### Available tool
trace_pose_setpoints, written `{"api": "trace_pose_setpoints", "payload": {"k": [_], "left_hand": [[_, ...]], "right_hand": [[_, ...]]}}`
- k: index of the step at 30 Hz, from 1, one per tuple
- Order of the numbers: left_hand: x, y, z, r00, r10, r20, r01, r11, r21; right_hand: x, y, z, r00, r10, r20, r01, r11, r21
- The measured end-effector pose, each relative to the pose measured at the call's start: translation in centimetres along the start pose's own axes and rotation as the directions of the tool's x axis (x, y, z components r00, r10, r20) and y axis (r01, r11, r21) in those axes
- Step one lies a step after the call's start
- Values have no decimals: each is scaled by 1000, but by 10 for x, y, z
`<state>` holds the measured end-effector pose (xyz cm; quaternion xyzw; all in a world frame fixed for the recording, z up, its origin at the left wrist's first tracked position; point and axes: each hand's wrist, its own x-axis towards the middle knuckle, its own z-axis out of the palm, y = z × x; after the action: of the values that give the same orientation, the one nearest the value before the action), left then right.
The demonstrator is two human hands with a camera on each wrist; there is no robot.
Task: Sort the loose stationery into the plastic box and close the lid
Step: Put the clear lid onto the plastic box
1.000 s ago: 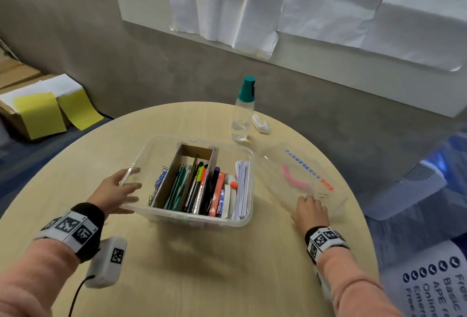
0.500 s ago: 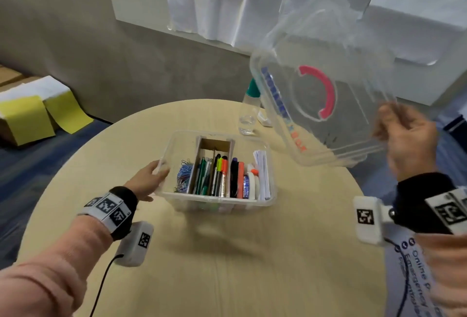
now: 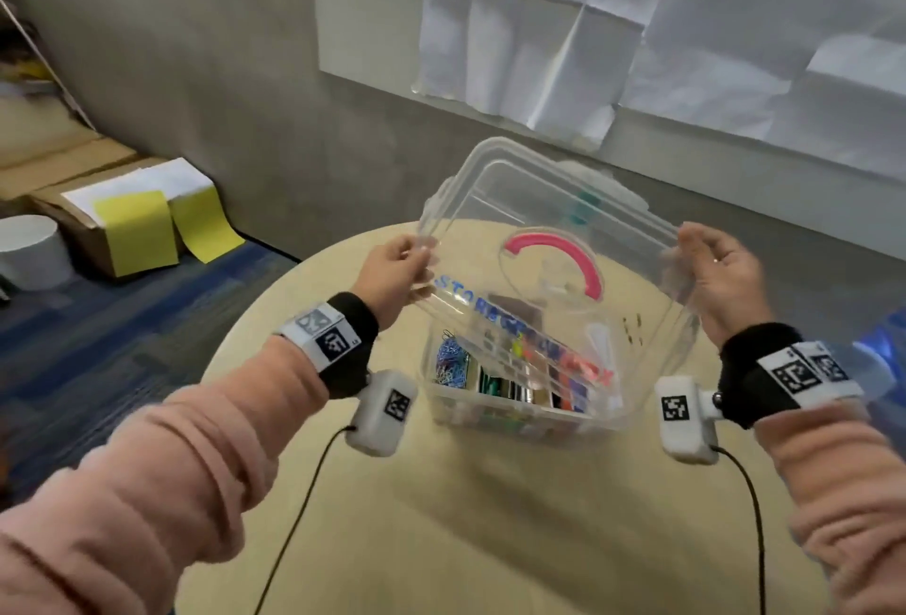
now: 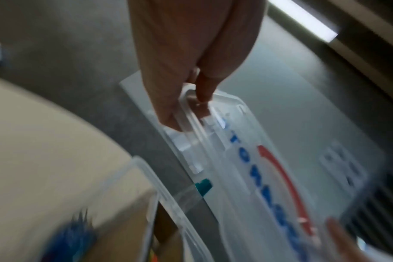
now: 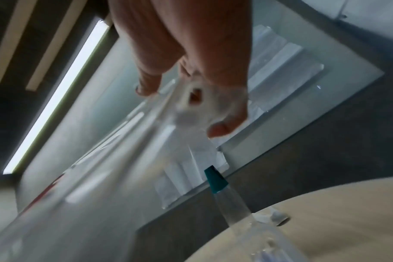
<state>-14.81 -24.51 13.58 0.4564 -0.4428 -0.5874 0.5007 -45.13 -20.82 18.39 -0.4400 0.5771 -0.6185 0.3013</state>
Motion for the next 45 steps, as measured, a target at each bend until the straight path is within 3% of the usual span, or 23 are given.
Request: {"api": "trace_pose_setpoints", "payload": {"k": [2,5,7,8,10,12,14,16,17,21,24,27,29,31,34,36,38,41,45], "left_hand": [[-3,-18,3,993,-97,-66,88,987,-133],[-9,-50,9,970,-227,-91,213,967,-142],[-9,-67,12,967,-213,-138,225,972,75],[-9,-71,13,974,-149,-172,189,950,249],[-9,-75,12,982,15,-189,103,794,599],[-12,-77,10,988,52,-147,91,572,815],[-17,-81,8,992,30,-121,93,470,878],[-22,-87,5,992,34,-123,90,491,866],[-23,-90,4,992,24,-127,96,520,849],[-24,-96,2,989,-44,-144,141,606,783],[-24,-95,9,987,-76,-139,156,620,769],[-15,-83,14,994,-68,-81,104,491,865],[-1,-70,16,993,-112,26,19,381,924],[15,-57,19,976,-185,113,-45,336,941],[30,-54,26,950,-278,141,-31,366,930],[34,-66,27,936,-333,114,-10,297,955],[35,-75,25,931,-347,110,-11,276,961],[32,-74,24,940,-331,84,27,318,948],[19,-71,45,954,-270,-130,232,391,891]], "right_hand": [[0,19,-1,995,93,31,-85,977,-195],[-4,51,-3,957,285,46,-266,933,-241],[-5,71,0,937,348,-24,-342,904,-256],[-5,78,1,930,362,-55,-362,885,-292],[-6,93,1,923,371,-107,-383,847,-368],[-8,105,-3,930,347,-125,-361,790,-496],[-11,115,-4,929,350,-120,-329,633,-701],[-16,121,-1,929,354,-112,-293,513,-807],[-18,124,1,930,355,-97,-282,517,-808],[-22,126,4,935,354,-35,-272,649,-711],[-26,131,3,946,323,-30,-255,683,-685],[-29,133,4,978,211,-10,-133,581,-803],[-24,131,2,984,158,84,2,460,-888],[-16,129,-1,956,196,217,129,381,-915],[-9,132,-2,901,309,303,127,481,-868],[-11,136,-2,910,292,295,79,576,-814],[-15,141,-3,938,244,246,28,655,-755],[-20,145,-2,974,183,133,-44,728,-684],[-27,146,2,990,129,-60,-136,732,-667]]}}
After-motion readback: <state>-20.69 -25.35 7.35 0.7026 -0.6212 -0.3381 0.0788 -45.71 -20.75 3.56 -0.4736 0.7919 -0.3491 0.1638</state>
